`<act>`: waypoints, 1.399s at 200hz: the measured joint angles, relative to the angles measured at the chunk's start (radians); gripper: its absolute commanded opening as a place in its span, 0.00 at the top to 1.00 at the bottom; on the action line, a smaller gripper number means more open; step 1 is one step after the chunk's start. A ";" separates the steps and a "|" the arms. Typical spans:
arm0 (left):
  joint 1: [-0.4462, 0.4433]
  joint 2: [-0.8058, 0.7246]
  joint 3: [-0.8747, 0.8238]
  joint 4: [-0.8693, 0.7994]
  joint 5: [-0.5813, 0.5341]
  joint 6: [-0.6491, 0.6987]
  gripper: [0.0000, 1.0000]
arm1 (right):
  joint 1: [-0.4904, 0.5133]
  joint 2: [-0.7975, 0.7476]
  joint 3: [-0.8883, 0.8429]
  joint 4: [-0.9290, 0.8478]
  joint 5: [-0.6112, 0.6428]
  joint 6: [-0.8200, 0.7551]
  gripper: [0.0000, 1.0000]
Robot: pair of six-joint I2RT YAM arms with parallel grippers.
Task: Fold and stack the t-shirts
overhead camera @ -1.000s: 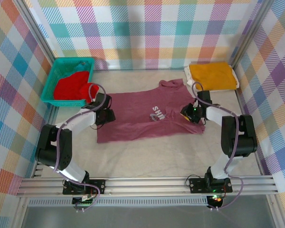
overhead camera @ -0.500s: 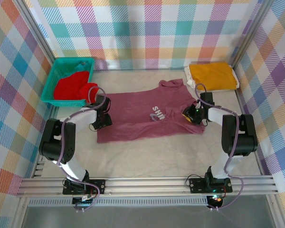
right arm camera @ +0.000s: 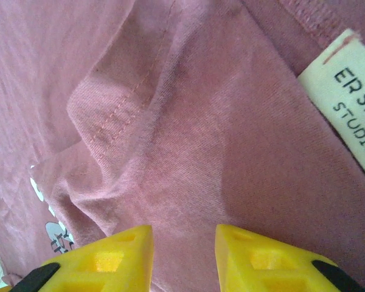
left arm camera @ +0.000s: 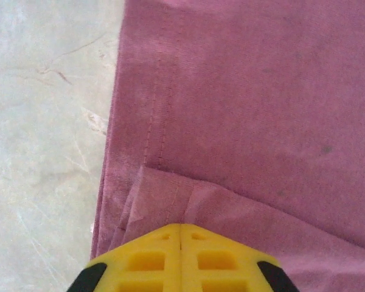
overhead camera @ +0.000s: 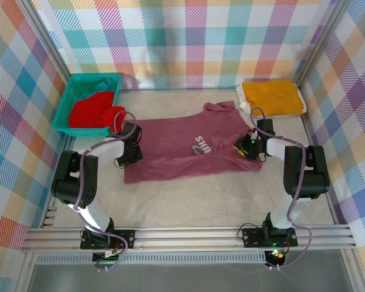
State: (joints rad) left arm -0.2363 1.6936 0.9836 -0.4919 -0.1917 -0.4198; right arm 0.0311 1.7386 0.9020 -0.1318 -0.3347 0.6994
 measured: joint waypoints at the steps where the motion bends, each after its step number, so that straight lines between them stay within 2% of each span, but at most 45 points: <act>1: 0.000 0.000 0.000 0.000 -0.001 0.001 1.00 | 0.000 0.000 0.000 0.000 0.000 0.000 0.67; 64: 0.043 -0.026 0.000 -0.013 -0.027 0.003 1.00 | -0.015 0.000 -0.006 0.004 0.000 0.003 0.66; 73: 0.047 -0.035 0.000 -0.018 -0.031 0.007 0.75 | -0.017 0.000 -0.006 0.004 -0.001 0.004 0.66; 77: 0.048 -0.037 0.000 -0.019 -0.031 0.015 0.69 | -0.017 0.000 -0.006 0.004 -0.001 0.004 0.66; 95: 0.050 -0.040 0.000 -0.024 -0.018 0.021 0.60 | -0.020 0.000 -0.007 0.010 -0.004 0.009 0.66; 115: 0.050 -0.033 0.000 -0.024 0.013 0.023 0.58 | -0.020 0.000 -0.011 0.014 -0.008 0.018 0.66; 133: 0.048 -0.010 0.000 -0.018 0.033 0.021 0.60 | -0.020 0.000 -0.014 0.019 -0.011 0.022 0.66; 150: 0.042 0.018 -0.001 -0.007 0.042 0.017 0.72 | -0.020 0.000 -0.016 0.020 -0.015 0.023 0.66; 170: 0.040 0.022 0.000 0.005 0.041 0.015 0.93 | -0.020 0.001 -0.017 0.020 -0.015 0.023 0.66; 180: 0.040 0.022 0.000 0.006 0.041 0.023 0.98 | -0.020 0.002 -0.017 0.020 -0.015 0.022 0.66; 251: 0.039 0.009 0.010 -0.052 -0.005 0.020 0.98 | -0.020 0.014 -0.017 0.026 -0.015 0.035 0.67; 280: 0.046 -0.019 0.010 -0.069 -0.013 0.020 0.95 | -0.031 0.020 -0.017 0.027 -0.024 0.052 0.69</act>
State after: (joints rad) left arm -0.1902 1.6745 0.9939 -0.5606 -0.2050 -0.4000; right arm 0.0002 1.7584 0.8852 -0.1043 -0.3584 0.7517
